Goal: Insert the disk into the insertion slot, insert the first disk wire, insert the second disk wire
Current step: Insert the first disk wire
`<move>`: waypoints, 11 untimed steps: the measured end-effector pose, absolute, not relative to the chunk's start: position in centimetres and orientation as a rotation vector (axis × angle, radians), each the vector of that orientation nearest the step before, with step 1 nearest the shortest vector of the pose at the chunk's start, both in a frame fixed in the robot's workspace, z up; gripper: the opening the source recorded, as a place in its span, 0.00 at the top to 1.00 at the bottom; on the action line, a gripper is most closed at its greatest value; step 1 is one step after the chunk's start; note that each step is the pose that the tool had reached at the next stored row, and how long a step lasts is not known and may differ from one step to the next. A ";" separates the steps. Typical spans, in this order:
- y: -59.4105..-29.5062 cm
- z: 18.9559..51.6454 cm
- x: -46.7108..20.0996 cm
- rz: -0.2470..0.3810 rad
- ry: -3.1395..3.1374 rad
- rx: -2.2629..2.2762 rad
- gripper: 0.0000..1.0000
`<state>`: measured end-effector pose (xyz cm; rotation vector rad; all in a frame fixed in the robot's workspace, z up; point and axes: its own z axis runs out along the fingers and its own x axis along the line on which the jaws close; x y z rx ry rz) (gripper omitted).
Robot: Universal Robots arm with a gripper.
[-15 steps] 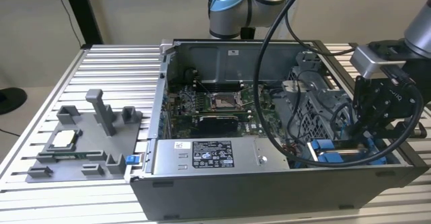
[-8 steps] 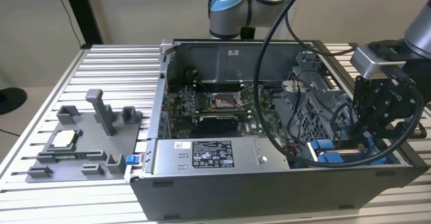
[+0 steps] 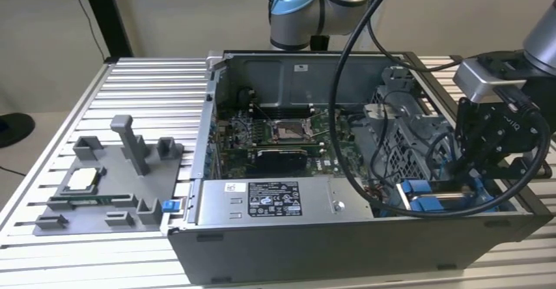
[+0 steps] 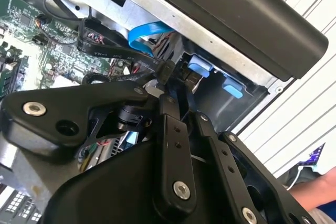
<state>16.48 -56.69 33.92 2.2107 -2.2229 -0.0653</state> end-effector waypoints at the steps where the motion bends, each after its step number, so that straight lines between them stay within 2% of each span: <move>1: -56.7 33.9 16.5 -0.065 -2.221 2.212 1.00; 11: -56.7 33.0 16.5 -0.064 -2.210 2.222 1.00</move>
